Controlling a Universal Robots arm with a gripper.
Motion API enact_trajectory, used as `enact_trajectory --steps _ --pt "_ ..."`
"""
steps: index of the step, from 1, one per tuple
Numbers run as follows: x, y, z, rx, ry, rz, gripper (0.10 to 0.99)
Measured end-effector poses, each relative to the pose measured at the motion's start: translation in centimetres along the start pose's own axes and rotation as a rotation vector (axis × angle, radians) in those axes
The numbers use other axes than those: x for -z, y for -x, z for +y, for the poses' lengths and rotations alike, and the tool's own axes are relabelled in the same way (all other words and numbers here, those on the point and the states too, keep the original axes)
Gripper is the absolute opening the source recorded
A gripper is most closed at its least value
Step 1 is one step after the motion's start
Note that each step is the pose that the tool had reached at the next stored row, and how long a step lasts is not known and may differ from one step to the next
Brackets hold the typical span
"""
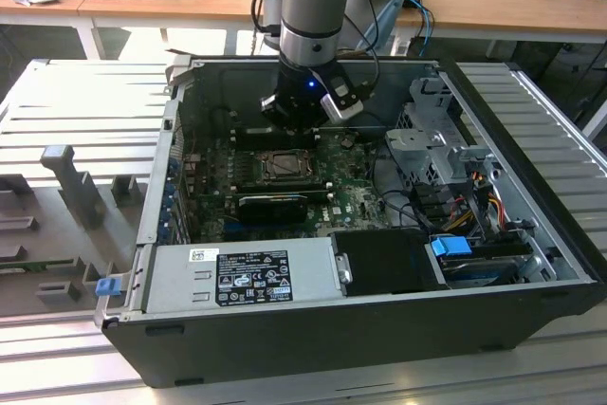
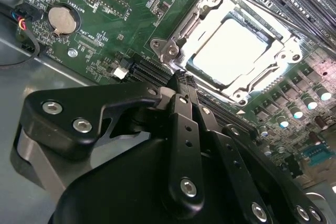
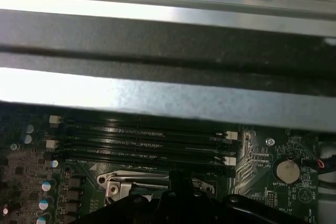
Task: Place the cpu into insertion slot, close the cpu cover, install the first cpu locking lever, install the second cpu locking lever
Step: 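Install the first cpu locking lever, then install the second cpu locking lever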
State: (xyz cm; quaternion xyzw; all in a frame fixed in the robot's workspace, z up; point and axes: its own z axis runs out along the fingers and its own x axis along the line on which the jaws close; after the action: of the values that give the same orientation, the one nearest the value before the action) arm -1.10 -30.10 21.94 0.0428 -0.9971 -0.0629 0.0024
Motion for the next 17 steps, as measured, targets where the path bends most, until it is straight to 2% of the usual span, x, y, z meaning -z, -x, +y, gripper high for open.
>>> enact_trajectory --steps 5,13,17 --pt "0.01 -0.01 -0.09 0.000 0.000 0.0000 0.106" --pt "0.10 -0.06 -0.77 0.000 0.000 0.0000 0.106" --pt "0.65 -0.07 -0.71 0.000 0.000 -0.0001 0.106"
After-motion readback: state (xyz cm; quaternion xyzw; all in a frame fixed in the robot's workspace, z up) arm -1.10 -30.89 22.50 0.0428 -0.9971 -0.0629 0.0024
